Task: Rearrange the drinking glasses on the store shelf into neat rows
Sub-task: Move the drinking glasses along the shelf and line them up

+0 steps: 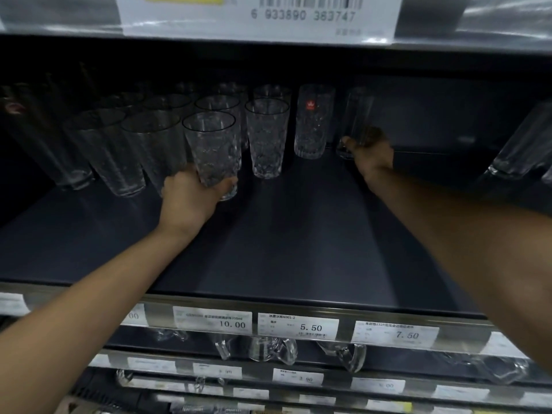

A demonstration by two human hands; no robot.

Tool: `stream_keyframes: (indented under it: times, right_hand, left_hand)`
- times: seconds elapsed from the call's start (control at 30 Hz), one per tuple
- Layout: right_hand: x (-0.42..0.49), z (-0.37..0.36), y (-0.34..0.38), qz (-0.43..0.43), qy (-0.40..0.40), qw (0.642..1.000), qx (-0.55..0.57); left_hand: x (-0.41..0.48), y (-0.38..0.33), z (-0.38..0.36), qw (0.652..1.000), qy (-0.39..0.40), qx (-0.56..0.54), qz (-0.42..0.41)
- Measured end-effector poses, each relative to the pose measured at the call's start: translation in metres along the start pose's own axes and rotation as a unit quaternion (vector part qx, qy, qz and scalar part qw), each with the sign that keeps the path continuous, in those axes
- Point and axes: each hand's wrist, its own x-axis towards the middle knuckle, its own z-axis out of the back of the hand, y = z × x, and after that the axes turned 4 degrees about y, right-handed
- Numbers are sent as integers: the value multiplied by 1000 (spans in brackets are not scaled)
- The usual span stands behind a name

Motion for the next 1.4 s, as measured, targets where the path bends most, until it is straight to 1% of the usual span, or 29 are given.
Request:
stream_keyframes:
  times: [0.1, 0.3, 0.47, 0.77, 0.93, 1.07, 1.17, 1.23, 1.3, 1.4]
  right_hand:
    - [-2, 0, 2, 3, 9, 1000, -8]
    - [-2, -2, 1, -10, 12, 1000, -15]
    - [0, -3, 0, 1, 26, 998, -60]
    - [1, -5, 0, 4, 24, 997, -79]
    - [-3, -5, 3, 5, 22, 996, -82]
    - [-8, -1, 0, 26, 28, 995, -88]
    - [-15, 5, 0, 25, 45, 991, -125]
    - [-23, 12, 2, 18, 66, 989, -129]
    - [-34, 21, 6, 4, 86, 990, -111]
    - [-56, 42, 10, -27, 124, 991, -39]
  left_hand:
    - [-1, 1, 0, 1000, -4, 10, -6]
    - [-2, 1, 2, 1000, 1, -18, 2]
    - [-4, -3, 3, 1000, 5, -30, 8]
    - [-6, -6, 6, 1000, 3, -16, -6]
    - [-6, -11, 11, 999, 37, -18, 15]
    - [-6, -8, 15, 997, 77, 31, 7]
    - [-10, -5, 22, 993, 100, 57, 0]
    - [-14, -7, 28, 991, 118, 65, 9]
    - [-17, -13, 35, 986, 148, 73, 34]
    - [-25, -27, 49, 976, 196, 71, 70]
